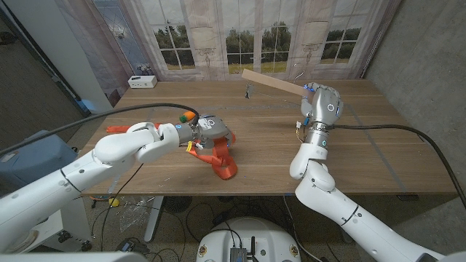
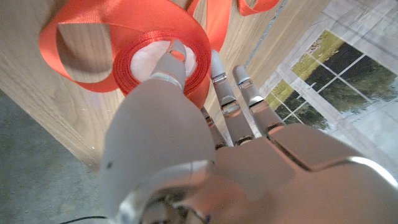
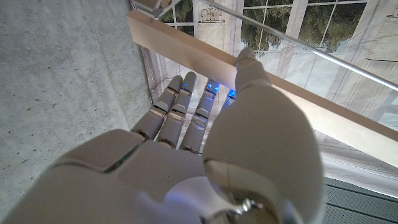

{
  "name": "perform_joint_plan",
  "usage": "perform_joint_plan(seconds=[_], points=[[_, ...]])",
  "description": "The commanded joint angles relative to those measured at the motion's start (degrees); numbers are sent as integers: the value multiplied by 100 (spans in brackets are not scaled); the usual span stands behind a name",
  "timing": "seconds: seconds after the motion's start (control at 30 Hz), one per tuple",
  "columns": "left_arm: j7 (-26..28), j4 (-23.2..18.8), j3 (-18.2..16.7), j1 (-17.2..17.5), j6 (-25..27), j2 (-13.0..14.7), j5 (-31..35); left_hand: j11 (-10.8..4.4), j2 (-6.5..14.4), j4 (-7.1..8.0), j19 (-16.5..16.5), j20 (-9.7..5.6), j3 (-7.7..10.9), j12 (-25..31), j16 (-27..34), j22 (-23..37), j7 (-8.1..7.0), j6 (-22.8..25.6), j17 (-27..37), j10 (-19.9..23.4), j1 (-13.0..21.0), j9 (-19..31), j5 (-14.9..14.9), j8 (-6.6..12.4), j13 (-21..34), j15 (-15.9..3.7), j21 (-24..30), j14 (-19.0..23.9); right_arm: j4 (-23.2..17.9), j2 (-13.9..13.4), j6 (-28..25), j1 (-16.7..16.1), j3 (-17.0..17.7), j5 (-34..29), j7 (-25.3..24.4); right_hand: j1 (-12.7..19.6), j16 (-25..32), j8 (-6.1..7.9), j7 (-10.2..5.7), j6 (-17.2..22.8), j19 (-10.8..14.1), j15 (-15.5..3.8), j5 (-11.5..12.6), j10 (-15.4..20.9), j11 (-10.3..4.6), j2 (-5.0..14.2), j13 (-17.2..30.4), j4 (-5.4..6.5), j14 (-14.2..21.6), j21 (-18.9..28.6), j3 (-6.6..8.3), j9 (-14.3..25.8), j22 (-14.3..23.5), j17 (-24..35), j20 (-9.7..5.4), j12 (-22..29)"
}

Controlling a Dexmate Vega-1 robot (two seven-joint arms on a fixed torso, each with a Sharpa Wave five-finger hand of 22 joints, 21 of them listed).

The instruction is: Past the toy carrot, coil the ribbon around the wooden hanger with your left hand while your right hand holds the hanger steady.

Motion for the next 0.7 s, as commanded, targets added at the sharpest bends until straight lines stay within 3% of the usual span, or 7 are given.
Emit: perform_joint_plan(seconds=[0.03,0.3,0.7], points=[[480,-49,-436,450,1341,-490,-930,127,209,104,17,56,183,1101,-17,34,847,978,21,1094,183,20,2,291,822,-798,44,87,-34,-57,373,-154,175,132,-148,192,-6,26,885,1062,-21,-977,34,77,-11,202,21,29,50,41,-9,149,17,17,-197,7],[1070,-63,-755,701,1801,-713,-1896,124,207,100,27,97,207,1108,-53,40,870,955,24,1097,192,23,4,273,842,-796,81,113,-58,-65,489,-280,306,210,-216,194,-26,27,885,1062,-34,-981,36,66,-17,208,30,36,48,44,-12,155,16,15,-202,-2],[1445,-149,-1117,909,2096,-605,-3008,129,212,91,89,142,266,1111,-139,63,906,897,39,1064,224,35,12,233,898,-759,193,149,-75,-68,618,-474,488,343,-334,199,-37,18,869,1055,-45,-983,37,68,-15,206,35,41,56,53,-27,154,16,30,-204,-13]])
